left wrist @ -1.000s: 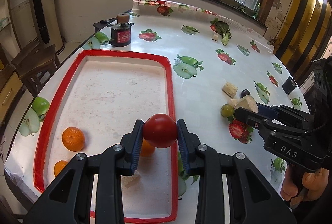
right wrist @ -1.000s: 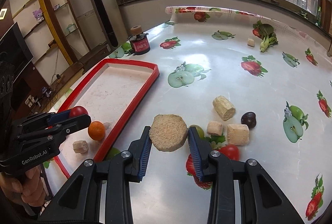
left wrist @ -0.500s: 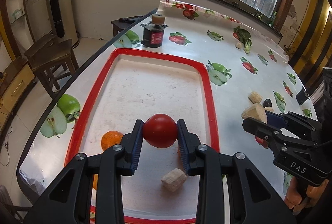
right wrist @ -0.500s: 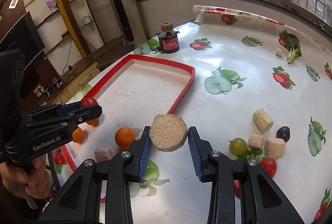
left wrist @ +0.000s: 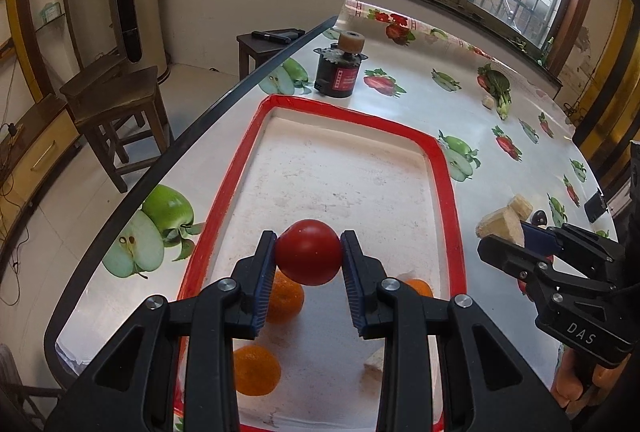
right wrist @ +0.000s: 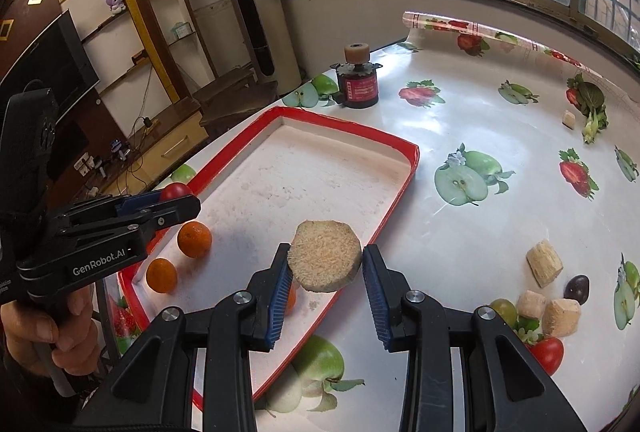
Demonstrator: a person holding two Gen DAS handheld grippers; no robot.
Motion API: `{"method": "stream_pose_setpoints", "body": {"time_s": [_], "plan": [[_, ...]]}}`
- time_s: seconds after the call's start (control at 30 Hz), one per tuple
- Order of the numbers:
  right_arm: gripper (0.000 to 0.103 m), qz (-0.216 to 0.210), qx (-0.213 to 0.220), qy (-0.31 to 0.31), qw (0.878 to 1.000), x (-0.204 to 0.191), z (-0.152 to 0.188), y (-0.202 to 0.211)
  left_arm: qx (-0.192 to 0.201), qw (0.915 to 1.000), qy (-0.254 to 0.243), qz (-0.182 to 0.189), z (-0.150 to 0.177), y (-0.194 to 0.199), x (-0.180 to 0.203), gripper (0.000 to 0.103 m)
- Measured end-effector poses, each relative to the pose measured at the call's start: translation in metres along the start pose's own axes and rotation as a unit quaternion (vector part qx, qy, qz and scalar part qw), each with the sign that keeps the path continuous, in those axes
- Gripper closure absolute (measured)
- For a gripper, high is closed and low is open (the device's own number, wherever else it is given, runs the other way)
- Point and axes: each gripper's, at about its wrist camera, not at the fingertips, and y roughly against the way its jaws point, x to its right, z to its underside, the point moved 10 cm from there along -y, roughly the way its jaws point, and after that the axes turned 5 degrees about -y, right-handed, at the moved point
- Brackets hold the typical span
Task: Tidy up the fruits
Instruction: 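Carry the tomato in left tool and cork disc in right tool over the tray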
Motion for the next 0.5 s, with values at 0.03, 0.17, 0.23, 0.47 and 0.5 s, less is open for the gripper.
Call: {"method": "stream_pose_setpoints", "body": {"time_s": [0.03, 0.17, 0.23, 0.47, 0.5], "plan": [[0.067, 0.000, -0.001, 0.002, 1.000, -0.001, -0.001, -0.003, -0.002, 1.0000, 0.001, 0.000, -0.001, -0.002, -0.002, 0.073], [0.067, -0.001, -0.007, 0.009, 1.000, -0.006, -0.007, -0.016, -0.007, 1.0000, 0.001, -0.003, -0.009, -0.010, -0.008, 0.073], [0.067, -0.003, -0.011, 0.012, 1.000, -0.009, -0.009, -0.023, -0.010, 0.9999, 0.000, -0.008, -0.012, -0.015, -0.011, 0.073], [0.067, -0.013, -0.031, 0.024, 0.999, -0.021, -0.007, -0.049, -0.038, 0.9992, -0.001, -0.014, -0.010, -0.043, -0.015, 0.073], [0.067, -0.014, -0.035, 0.025, 0.999, -0.022, -0.005, -0.053, -0.044, 0.9989, -0.001, -0.015, -0.008, -0.047, -0.016, 0.073]]}}
